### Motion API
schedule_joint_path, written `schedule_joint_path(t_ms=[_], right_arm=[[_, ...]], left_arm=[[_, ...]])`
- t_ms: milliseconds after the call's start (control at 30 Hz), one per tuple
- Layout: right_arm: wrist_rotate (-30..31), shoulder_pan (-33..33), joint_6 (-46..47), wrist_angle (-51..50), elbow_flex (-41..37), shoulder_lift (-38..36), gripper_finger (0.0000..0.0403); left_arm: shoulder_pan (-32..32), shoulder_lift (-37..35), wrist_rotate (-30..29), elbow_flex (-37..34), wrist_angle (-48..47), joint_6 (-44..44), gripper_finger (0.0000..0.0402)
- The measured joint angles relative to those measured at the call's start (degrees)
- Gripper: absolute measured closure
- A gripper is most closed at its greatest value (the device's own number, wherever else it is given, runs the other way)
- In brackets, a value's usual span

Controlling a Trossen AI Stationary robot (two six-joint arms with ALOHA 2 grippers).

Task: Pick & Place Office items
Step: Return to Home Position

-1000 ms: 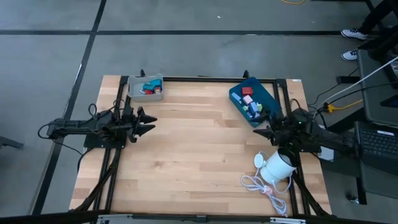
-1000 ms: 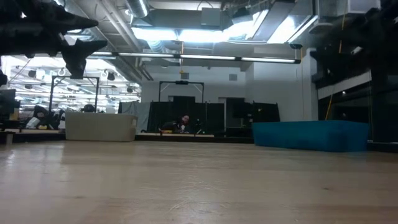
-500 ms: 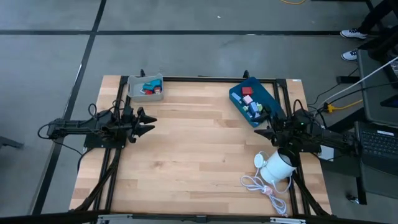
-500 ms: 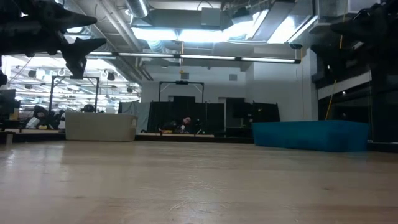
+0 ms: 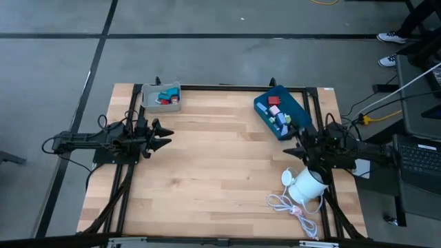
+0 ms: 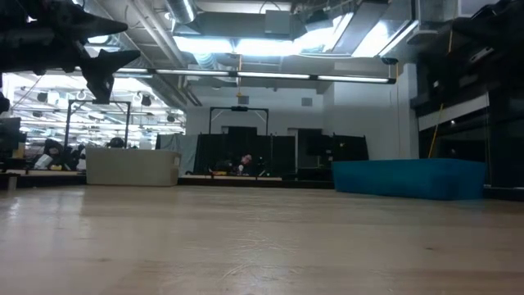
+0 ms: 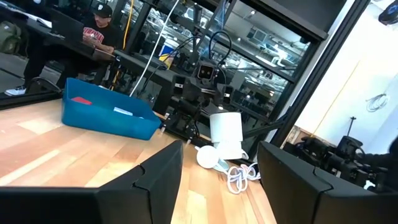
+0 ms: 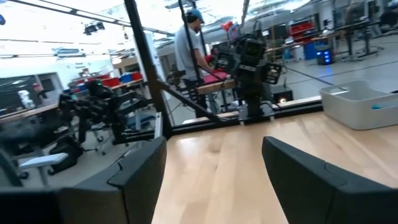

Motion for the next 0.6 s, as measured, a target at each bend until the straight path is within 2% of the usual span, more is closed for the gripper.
schedule_joint_path(t_ms=[167,600], right_arm=[[0.0,1.9,0.0,0.0,0.0,0.0,0.0132],[0.0,1.9,0.0,0.0,0.0,0.0,0.0132]], left_arm=[[0.0,0.0,0.0,0.0,0.0,0.0,0.0200],[0.0,0.0,-0.1,0.0,0.0,0.0,0.0201]])
